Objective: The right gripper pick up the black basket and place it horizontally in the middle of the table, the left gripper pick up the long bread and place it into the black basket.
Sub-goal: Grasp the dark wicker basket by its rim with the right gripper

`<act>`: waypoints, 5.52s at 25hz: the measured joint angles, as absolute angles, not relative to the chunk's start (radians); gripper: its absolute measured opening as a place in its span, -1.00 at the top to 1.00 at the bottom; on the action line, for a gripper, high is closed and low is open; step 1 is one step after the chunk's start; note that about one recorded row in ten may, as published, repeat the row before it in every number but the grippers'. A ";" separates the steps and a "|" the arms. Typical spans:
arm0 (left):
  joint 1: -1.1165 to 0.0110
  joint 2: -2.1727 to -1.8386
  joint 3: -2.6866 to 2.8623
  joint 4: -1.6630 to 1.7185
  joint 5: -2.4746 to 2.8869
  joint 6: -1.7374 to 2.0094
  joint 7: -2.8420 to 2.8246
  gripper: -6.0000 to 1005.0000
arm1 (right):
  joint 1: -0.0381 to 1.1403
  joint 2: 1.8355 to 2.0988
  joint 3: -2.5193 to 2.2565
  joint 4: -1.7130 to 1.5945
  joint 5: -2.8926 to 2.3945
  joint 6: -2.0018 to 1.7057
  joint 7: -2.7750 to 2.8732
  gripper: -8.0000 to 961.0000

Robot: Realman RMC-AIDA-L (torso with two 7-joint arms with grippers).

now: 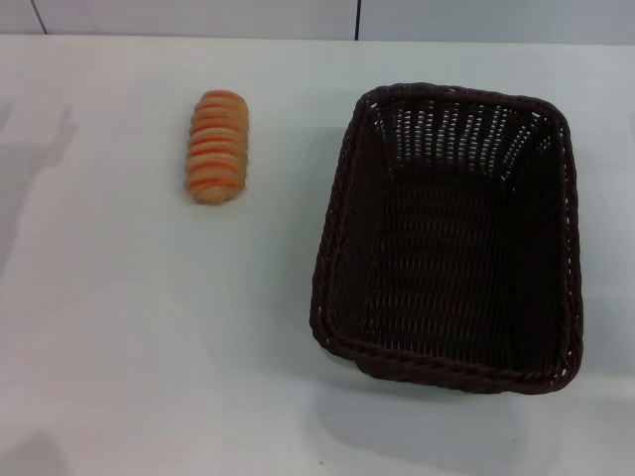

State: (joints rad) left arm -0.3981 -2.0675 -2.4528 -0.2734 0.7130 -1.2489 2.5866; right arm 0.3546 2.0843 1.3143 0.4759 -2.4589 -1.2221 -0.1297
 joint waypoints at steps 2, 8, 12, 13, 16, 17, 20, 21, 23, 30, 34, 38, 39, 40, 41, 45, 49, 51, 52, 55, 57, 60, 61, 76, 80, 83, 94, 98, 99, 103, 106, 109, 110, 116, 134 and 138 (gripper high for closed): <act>-0.394 -2.068 -2.456 -0.273 0.712 -1.251 2.586 -0.72 | 0.353 2.084 1.314 0.481 -2.459 -1.222 -0.126 -0.53; -0.392 -2.068 -2.455 -0.273 0.710 -1.248 2.586 -0.72 | 0.344 2.083 1.312 0.491 -2.459 -1.222 -0.120 -0.53; -0.392 -2.069 -2.449 -0.269 0.710 -1.250 2.586 -0.72 | 0.337 2.085 1.309 0.497 -2.459 -1.221 -0.120 -0.53; -0.392 -2.069 -2.449 -0.269 0.710 -1.250 2.586 -0.72 | 0.331 2.085 1.306 0.503 -2.459 -1.222 -0.120 -0.53; -0.393 -2.069 -2.448 -0.259 0.710 -1.251 2.586 -0.72 | 0.291 2.084 1.293 0.547 -2.459 -1.220 -0.120 -0.53; -0.393 -2.069 -2.448 -0.259 0.710 -1.251 2.586 -0.72 | 0.283 2.083 1.292 0.555 -2.459 -1.219 -0.120 -0.53; -0.393 -2.069 -2.447 -0.259 0.710 -1.250 2.586 -0.72 | 0.270 2.082 1.290 0.567 -2.459 -1.219 -0.120 -0.53; -0.394 -2.068 -2.446 -0.259 0.711 -1.249 2.586 -0.72 | 0.265 2.082 1.289 0.571 -2.459 -1.219 -0.121 -0.53; -0.395 -2.067 -2.447 -0.259 0.712 -1.246 2.586 -0.71 | 0.259 2.082 1.286 0.575 -2.459 -1.219 -0.125 -0.53; -0.397 -2.066 -2.447 -0.259 0.712 -1.245 2.588 -0.71 | 0.241 2.080 1.284 0.630 -2.465 -1.164 -0.130 -0.53; -0.396 -2.065 -2.446 -0.264 0.713 -1.244 2.588 -0.71 | 0.176 2.077 1.306 0.865 -2.461 -0.903 -0.245 -0.53; -0.394 -2.065 -2.446 -0.268 0.714 -1.244 2.588 -0.71 | 0.122 2.081 1.327 1.049 -2.442 -0.707 -0.369 -0.53; -0.393 -2.064 -2.446 -0.269 0.714 -1.244 2.588 -0.71 | 0.093 2.080 1.345 1.173 -2.389 -0.559 -0.437 -0.53; -0.393 -2.064 -2.446 -0.269 0.714 -1.244 2.588 -0.71 | 0.093 2.080 1.345 1.173 -2.389 -0.559 -0.437 -0.53; -0.393 -2.064 -2.447 -0.270 0.714 -1.245 2.588 -0.71 | 0.082 2.079 1.362 1.225 -2.354 -0.483 -0.463 -0.53; -0.393 -2.063 -2.447 -0.271 0.714 -1.250 2.588 -0.71 | 0.072 2.079 1.477 1.386 -2.292 -0.159 -0.495 -0.53; -0.394 -2.063 -2.447 -0.272 0.713 -1.253 2.588 -0.71 | 0.104 2.080 1.610 1.492 -2.313 0.156 -0.463 -0.52; -0.395 -2.062 -2.447 -0.272 0.714 -1.253 2.588 -0.71 | 0.108 2.083 1.626 1.511 -2.367 0.180 -0.427 -0.52; -0.395 -2.062 -2.447 -0.272 0.714 -1.253 2.588 -0.71 | 0.108 2.083 1.626 1.511 -2.367 0.180 -0.427 -0.52; -0.397 -2.062 -2.447 -0.272 0.713 -1.253 2.588 -0.71 | 0.121 2.085 1.634 1.513 -2.526 0.166 -0.316 -0.52; -0.398 -2.062 -2.447 -0.272 0.712 -1.253 2.588 -0.71 | 0.142 2.085 1.649 1.503 -2.656 0.162 -0.209 -0.52; -0.403 -2.062 -2.447 -0.274 0.714 -1.253 2.589 -0.71 | 0.184 2.084 1.674 1.494 -2.835 0.197 -0.067 -0.52; -0.404 -2.062 -2.447 -0.275 0.714 -1.253 2.589 -0.71 | 0.200 2.083 1.679 1.499 -2.879 0.220 -0.036 -0.52; -0.408 -2.063 -2.447 -0.310 0.713 -1.265 2.587 -0.71 | 0.410 2.076 1.744 1.676 -2.917 0.879 0.029 -0.52; -0.407 -2.063 -2.447 -0.321 0.712 -1.273 2.586 -0.71 | 0.422 2.077 1.733 1.718 -2.913 1.006 0.064 -0.52; -0.404 -2.063 -2.447 -0.326 0.711 -1.277 2.585 -0.71 | 0.433 2.077 1.722 1.741 -2.904 1.096 0.108 -0.52; -0.391 -2.061 -2.447 -0.336 0.717 -1.275 2.585 -0.71 | 0.463 2.077 1.709 1.694 -2.729 1.275 0.222 -0.52; -0.387 -2.060 -2.446 -0.343 0.718 -1.275 2.585 -0.71 | 0.456 2.078 1.691 1.698 -2.718 1.316 0.264 -0.52; -0.386 -2.060 -2.445 -0.348 0.719 -1.275 2.585 -0.71 | 0.454 2.078 1.681 1.711 -2.728 1.342 0.291 -0.52; -0.385 -2.060 -2.444 -0.349 0.720 -1.274 2.585 -0.71 | 0.459 2.078 1.668 1.741 -2.794 1.386 0.330 -0.52; -0.385 -2.060 -2.444 -0.349 0.720 -1.274 2.585 -0.71 | 0.487 2.077 1.651 1.749 -2.887 1.449 0.354 -0.52; -0.385 -2.060 -2.444 -0.349 0.720 -1.273 2.585 -0.71 | 0.501 2.077 1.649 1.746 -2.903 1.484 0.357 -0.52; -0.384 -2.060 -2.436 -0.359 0.720 -1.274 2.585 -0.71 | 0.501 2.077 1.649 1.746 -2.903 1.484 0.357 -0.52; -0.381 -2.060 -2.432 -0.365 0.719 -1.276 2.586 -0.71 | 0.496 2.078 1.631 1.745 -2.901 1.510 0.367 -0.52; -0.376 -2.060 -2.430 -0.365 0.719 -1.276 2.586 -0.71 | 0.487 2.080 1.546 1.584 -2.862 1.392 0.379 -0.52; -0.376 -2.060 -2.430 -0.365 0.719 -1.276 2.586 -0.71 | 0.483 2.080 1.540 1.568 -2.858 1.376 0.377 -0.52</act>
State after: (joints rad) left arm -0.3758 -2.0602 -2.4297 -0.3650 0.7195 -1.2762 2.5864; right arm 0.4826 2.0796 1.5403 1.5678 -2.8581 1.3761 0.3770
